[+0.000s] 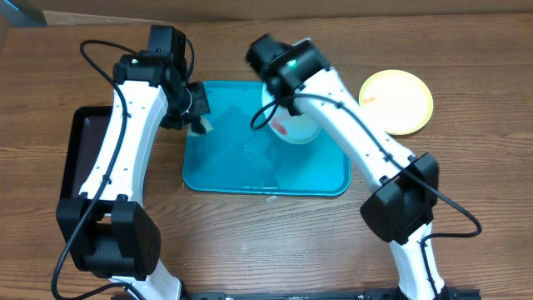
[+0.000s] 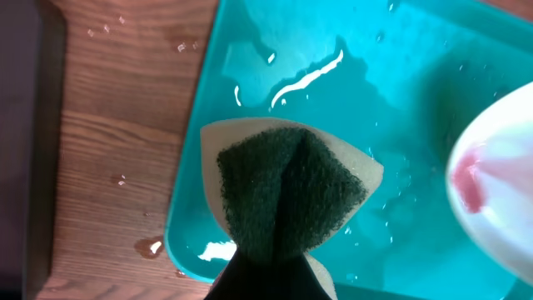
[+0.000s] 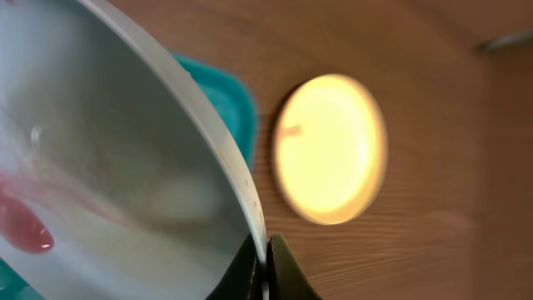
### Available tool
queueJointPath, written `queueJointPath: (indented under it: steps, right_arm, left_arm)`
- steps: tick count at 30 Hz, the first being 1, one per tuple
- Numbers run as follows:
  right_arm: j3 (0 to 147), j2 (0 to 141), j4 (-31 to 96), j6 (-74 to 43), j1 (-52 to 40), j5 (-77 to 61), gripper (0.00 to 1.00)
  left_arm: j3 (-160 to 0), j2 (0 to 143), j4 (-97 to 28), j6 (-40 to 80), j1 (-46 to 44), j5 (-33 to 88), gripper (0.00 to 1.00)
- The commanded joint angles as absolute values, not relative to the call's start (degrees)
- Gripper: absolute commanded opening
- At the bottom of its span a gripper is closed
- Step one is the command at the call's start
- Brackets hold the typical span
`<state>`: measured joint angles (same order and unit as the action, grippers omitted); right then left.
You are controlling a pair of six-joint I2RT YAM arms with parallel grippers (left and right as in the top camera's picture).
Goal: Clean dirty plates on tray and stack at the side
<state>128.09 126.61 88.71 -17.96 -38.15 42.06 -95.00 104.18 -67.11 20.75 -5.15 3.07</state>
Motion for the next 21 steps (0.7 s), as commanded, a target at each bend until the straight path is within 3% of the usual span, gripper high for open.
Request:
queueJointPath:
  steps: [1,12,21]
  right_arm:
    - [129.51,124.49,89.6,-18.2,-41.39,60.2,0.04]
    - [129.51,124.51,90.83,-13.45,-50.15,77.21,0.04]
    - [129.51,124.49,90.74,-13.52,-51.2,75.64,0.04]
  left_arm:
    - [-93.43,105.36,-66.74,19.44,-5.28,4.51,0.04]
    - [-93.12,105.36,-66.0,19.27,-5.26,4.51,0.04]
    - [-93.12,105.36,-66.0,19.27,-5.26,4.51,0.04]
